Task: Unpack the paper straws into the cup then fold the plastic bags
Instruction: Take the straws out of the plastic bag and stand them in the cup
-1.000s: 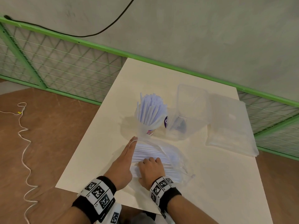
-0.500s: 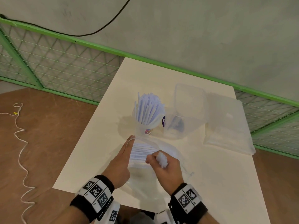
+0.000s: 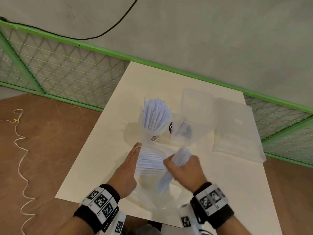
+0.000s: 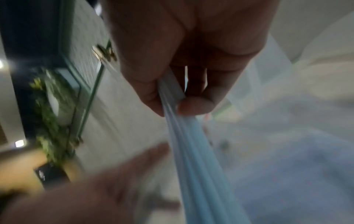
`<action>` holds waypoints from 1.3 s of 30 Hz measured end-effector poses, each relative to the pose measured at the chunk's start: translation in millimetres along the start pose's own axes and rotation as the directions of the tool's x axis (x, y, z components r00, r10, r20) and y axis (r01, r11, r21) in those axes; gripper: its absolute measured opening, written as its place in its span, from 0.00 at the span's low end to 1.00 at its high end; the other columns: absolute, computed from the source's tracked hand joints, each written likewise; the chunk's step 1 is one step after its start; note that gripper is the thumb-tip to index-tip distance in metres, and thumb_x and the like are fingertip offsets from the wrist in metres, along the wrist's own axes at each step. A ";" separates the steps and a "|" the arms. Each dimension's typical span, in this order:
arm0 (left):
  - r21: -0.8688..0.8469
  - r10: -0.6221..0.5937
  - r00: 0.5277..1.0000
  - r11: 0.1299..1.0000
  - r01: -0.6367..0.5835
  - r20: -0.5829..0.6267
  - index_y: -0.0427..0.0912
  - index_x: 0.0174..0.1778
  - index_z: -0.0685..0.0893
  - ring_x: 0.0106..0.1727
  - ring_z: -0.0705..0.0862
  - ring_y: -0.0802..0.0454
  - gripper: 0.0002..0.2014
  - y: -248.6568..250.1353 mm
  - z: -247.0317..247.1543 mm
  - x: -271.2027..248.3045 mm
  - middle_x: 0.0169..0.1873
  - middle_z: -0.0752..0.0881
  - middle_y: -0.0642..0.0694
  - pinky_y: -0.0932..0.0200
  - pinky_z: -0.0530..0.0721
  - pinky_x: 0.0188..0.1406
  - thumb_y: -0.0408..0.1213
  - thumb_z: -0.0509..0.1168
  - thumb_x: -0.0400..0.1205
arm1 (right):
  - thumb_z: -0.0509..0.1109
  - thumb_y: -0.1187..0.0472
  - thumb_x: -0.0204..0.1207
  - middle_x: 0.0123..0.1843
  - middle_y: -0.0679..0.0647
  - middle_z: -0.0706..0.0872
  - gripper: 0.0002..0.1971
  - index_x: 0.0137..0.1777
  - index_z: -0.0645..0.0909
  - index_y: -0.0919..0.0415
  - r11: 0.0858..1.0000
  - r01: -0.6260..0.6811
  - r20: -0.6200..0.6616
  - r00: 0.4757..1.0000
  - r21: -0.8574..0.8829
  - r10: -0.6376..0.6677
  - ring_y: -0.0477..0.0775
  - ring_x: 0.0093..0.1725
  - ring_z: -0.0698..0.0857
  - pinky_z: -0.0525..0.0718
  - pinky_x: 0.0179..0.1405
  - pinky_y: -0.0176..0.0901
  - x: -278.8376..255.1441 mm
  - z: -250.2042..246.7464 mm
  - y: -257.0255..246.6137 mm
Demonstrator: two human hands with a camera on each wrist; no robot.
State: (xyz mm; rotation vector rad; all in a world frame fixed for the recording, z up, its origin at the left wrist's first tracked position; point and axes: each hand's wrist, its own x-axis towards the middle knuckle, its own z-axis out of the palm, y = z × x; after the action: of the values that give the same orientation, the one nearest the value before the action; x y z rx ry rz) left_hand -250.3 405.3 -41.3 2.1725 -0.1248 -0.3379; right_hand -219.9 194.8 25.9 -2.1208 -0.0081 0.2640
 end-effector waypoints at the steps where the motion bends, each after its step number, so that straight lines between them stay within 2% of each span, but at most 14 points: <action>1: -0.006 -0.004 1.000 1.000 0.004 0.000 0.55 0.85 0.40 0.84 0.46 0.64 0.55 -0.2 -0.1 -0.5 0.84 0.41 0.64 0.58 0.63 0.82 0.10 0.53 0.67 | 0.78 0.62 0.70 0.26 0.51 0.88 0.09 0.29 0.86 0.59 0.999 0.023 -0.054 0.998 0.040 -0.021 0.46 0.23 0.83 0.82 0.28 0.41 6.1 -11.0 -15.3; 4: -0.016 -0.013 1.000 1.000 0.013 0.002 0.56 0.85 0.40 0.84 0.45 0.66 0.55 -0.2 0.7 -1.7 0.83 0.41 0.66 0.58 0.62 0.83 0.10 0.52 0.67 | 0.78 0.63 0.69 0.27 0.58 0.88 0.07 0.31 0.87 0.62 0.980 0.148 -0.164 0.979 0.136 -0.125 0.54 0.22 0.85 0.82 0.26 0.41 30.9 -45.2 -62.8; 8: -0.016 -0.010 1.000 1.000 0.011 0.013 0.58 0.85 0.40 0.84 0.46 0.66 0.55 0.6 0.8 -2.2 0.83 0.40 0.68 0.58 0.61 0.83 0.11 0.52 0.67 | 0.78 0.59 0.69 0.32 0.55 0.90 0.05 0.35 0.88 0.59 0.966 0.226 -0.115 0.971 0.127 -0.212 0.61 0.29 0.88 0.88 0.32 0.52 69.3 -62.0 -103.6; 13: -0.023 -0.009 1.000 1.000 0.010 0.012 0.62 0.82 0.38 0.82 0.45 0.70 0.55 1.7 -0.5 -3.9 0.82 0.39 0.69 0.77 0.57 0.74 0.11 0.51 0.67 | 0.76 0.58 0.72 0.36 0.52 0.91 0.05 0.39 0.89 0.59 0.957 0.288 -0.086 0.955 0.037 -0.284 0.54 0.29 0.87 0.86 0.34 0.46 108.3 -59.9 -124.1; 16: -0.018 -0.005 1.000 1.000 0.005 0.014 0.63 0.81 0.37 0.82 0.45 0.70 0.55 -0.8 0.2 -4.6 0.82 0.39 0.69 0.80 0.56 0.70 0.12 0.52 0.68 | 0.75 0.58 0.73 0.37 0.50 0.91 0.05 0.38 0.88 0.57 0.959 0.282 -0.076 0.956 -0.038 -0.285 0.51 0.30 0.88 0.88 0.36 0.44 125.7 -51.9 -122.5; 21: -0.014 -0.007 1.000 1.000 0.007 0.014 0.65 0.78 0.34 0.80 0.45 0.71 0.54 -1.1 0.1 -3.2 0.81 0.38 0.69 0.88 0.51 0.64 0.12 0.52 0.69 | 0.77 0.51 0.73 0.47 0.45 0.91 0.07 0.47 0.89 0.52 0.937 0.265 0.057 0.964 -0.226 -0.259 0.44 0.47 0.88 0.83 0.47 0.39 140.3 -19.5 -101.5; 23: -0.010 -0.005 1.000 1.000 0.005 0.015 0.65 0.78 0.34 0.81 0.45 0.71 0.54 -1.1 0.2 -2.6 0.82 0.38 0.68 0.88 0.50 0.65 0.12 0.52 0.69 | 0.81 0.47 0.69 0.55 0.47 0.87 0.19 0.58 0.85 0.52 0.914 0.291 0.088 0.957 -0.282 -0.277 0.47 0.55 0.85 0.80 0.54 0.39 144.2 -12.2 -94.4; 25: -0.004 -0.006 1.000 1.000 0.006 0.012 0.64 0.79 0.35 0.80 0.44 0.71 0.54 -1.9 0.0 -2.4 0.82 0.38 0.69 0.88 0.50 0.64 0.12 0.52 0.69 | 0.85 0.44 0.62 0.64 0.49 0.81 0.35 0.68 0.78 0.50 0.910 0.316 0.032 0.947 -0.267 -0.320 0.50 0.64 0.80 0.77 0.63 0.43 146.6 -13.1 -91.4; 27: -0.007 -0.014 1.000 1.000 0.014 0.008 0.61 0.82 0.36 0.80 0.45 0.72 0.54 -2.4 -0.3 -2.3 0.82 0.38 0.69 0.87 0.51 0.65 0.12 0.51 0.69 | 0.86 0.45 0.59 0.70 0.49 0.74 0.43 0.74 0.71 0.49 0.924 0.345 -0.087 0.928 -0.165 -0.362 0.49 0.66 0.76 0.76 0.64 0.41 144.9 -19.5 -93.9; 29: -0.012 -0.019 1.000 1.000 0.019 0.011 0.62 0.82 0.36 0.80 0.45 0.72 0.54 -2.8 -0.2 -2.7 0.81 0.38 0.70 0.86 0.53 0.65 0.12 0.51 0.69 | 0.84 0.45 0.64 0.72 0.46 0.72 0.41 0.76 0.68 0.50 0.919 0.384 -0.212 0.894 -0.088 -0.394 0.46 0.65 0.75 0.76 0.61 0.33 138.4 -25.3 -96.9; 31: -0.023 -0.018 1.000 1.000 0.018 0.013 0.63 0.81 0.36 0.80 0.45 0.72 0.54 -1.6 -0.1 -2.6 0.81 0.38 0.70 0.86 0.52 0.65 0.12 0.51 0.69 | 0.75 0.44 0.75 0.76 0.48 0.72 0.35 0.78 0.67 0.53 0.894 0.425 -0.267 0.853 -0.143 -0.449 0.47 0.70 0.74 0.76 0.67 0.39 130.2 -26.0 -94.2; 33: -0.030 -0.015 1.000 0.999 0.016 0.009 0.64 0.79 0.36 0.79 0.46 0.72 0.54 0.4 -0.6 -1.5 0.81 0.38 0.70 0.84 0.53 0.67 0.12 0.51 0.69 | 0.64 0.41 0.81 0.80 0.53 0.70 0.33 0.81 0.64 0.58 0.839 0.455 -0.187 0.834 -0.298 -0.519 0.52 0.77 0.70 0.69 0.77 0.48 121.7 -21.0 -86.2; 36: -0.022 -0.007 1.000 1.000 0.007 0.001 0.65 0.78 0.35 0.79 0.48 0.71 0.54 3.4 -0.9 -0.2 0.81 0.38 0.69 0.76 0.57 0.71 0.12 0.51 0.69 | 0.53 0.37 0.82 0.83 0.56 0.67 0.36 0.83 0.61 0.60 0.691 0.469 0.109 0.860 -0.550 -0.498 0.56 0.83 0.62 0.62 0.81 0.54 112.4 -4.7 -71.1; 39: -0.022 -0.004 1.000 1.000 0.004 0.005 0.65 0.78 0.35 0.80 0.48 0.70 0.54 4.2 -0.2 0.4 0.81 0.37 0.70 0.74 0.58 0.74 0.12 0.51 0.69 | 0.48 0.35 0.82 0.86 0.54 0.59 0.38 0.85 0.56 0.59 0.630 0.501 0.247 0.858 -0.593 -0.450 0.54 0.86 0.53 0.57 0.82 0.57 107.2 7.0 -59.9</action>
State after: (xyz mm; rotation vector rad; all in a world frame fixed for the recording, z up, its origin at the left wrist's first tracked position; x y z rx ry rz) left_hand -249.7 402.8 -37.8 2.1502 -0.1187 -0.3462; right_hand -110.7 244.6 52.6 -2.6842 -0.8177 0.0072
